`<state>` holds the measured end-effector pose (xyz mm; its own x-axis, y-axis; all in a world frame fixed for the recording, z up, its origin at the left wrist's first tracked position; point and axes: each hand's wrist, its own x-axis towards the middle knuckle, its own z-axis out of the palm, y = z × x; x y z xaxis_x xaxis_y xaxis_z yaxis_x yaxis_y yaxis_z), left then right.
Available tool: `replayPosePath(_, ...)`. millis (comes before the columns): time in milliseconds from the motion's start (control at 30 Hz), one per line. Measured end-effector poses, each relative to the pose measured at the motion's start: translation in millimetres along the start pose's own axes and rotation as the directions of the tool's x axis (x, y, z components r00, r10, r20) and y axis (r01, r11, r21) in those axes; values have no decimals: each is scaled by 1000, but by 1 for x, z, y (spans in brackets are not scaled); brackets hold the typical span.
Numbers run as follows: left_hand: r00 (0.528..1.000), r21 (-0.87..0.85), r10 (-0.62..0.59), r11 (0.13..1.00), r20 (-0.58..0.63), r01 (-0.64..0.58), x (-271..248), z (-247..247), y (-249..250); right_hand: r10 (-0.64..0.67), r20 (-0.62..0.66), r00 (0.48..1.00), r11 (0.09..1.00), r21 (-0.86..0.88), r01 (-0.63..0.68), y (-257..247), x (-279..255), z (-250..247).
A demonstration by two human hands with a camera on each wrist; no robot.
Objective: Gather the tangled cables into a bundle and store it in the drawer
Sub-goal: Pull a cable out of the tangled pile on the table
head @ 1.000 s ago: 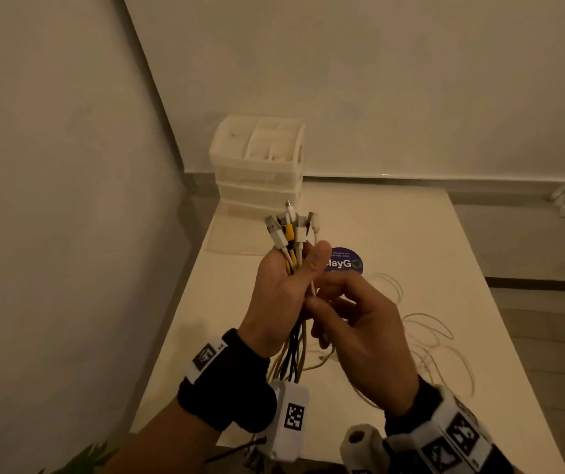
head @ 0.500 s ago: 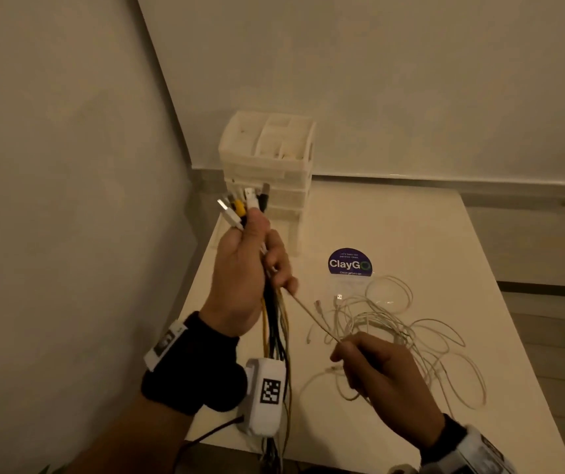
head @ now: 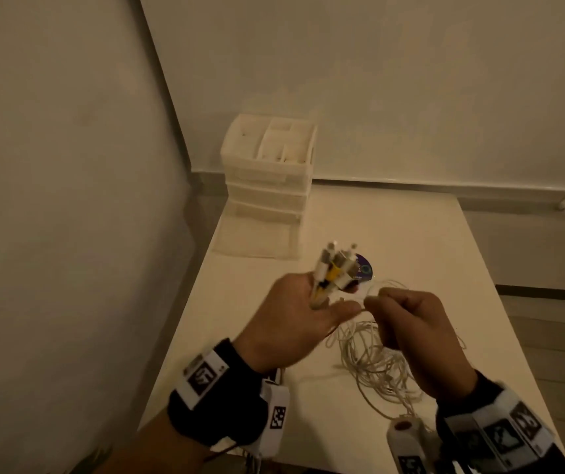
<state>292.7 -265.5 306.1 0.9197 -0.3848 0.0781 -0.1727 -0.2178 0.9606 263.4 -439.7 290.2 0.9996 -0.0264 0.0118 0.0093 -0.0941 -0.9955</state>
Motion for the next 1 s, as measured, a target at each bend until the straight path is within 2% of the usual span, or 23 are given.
replayPosePath(200,985,-11,102,995,-137,-104,3,10,0,-41,34,999,996,83,38,-14,3,10)
replayPosePath(300,957,-62,46,996,-286,-67,9,-9,-4,-17,76,997,997,70,11,2,-6,4)
replayPosePath(367,935,-121,24,990,-353,-71,14,-25,-8,-20,94,995,1000,17,18,15,-12,-2)
replayPosePath(500,910,-91,51,991,-412,-96,15,-41,-7,-103,102,989,975,-189,121,34,-17,-9)
replayPosePath(567,865,-156,9,983,-501,-101,17,-49,-9,-120,75,990,955,-263,136,43,-15,-11)
replayPosePath(667,788,-297,-90,947,-609,-122,22,-67,-10,-90,11,996,942,-323,89,63,-12,-17)
replayPosePath(800,759,-194,-46,975,-650,-107,21,-73,-17,-39,-56,998,965,-261,23,69,-7,-24)
replayPosePath(933,724,-38,51,994,-688,-106,18,-51,-17,-84,-83,993,961,-270,59,50,12,-31)
replayPosePath(967,731,13,91,994,-676,-112,15,-41,-10,-102,-71,992,955,-286,78,43,18,-33)
replayPosePath(1000,761,53,127,991,-636,-120,14,-30,-3,-112,-53,992,950,-299,92,35,24,-33)
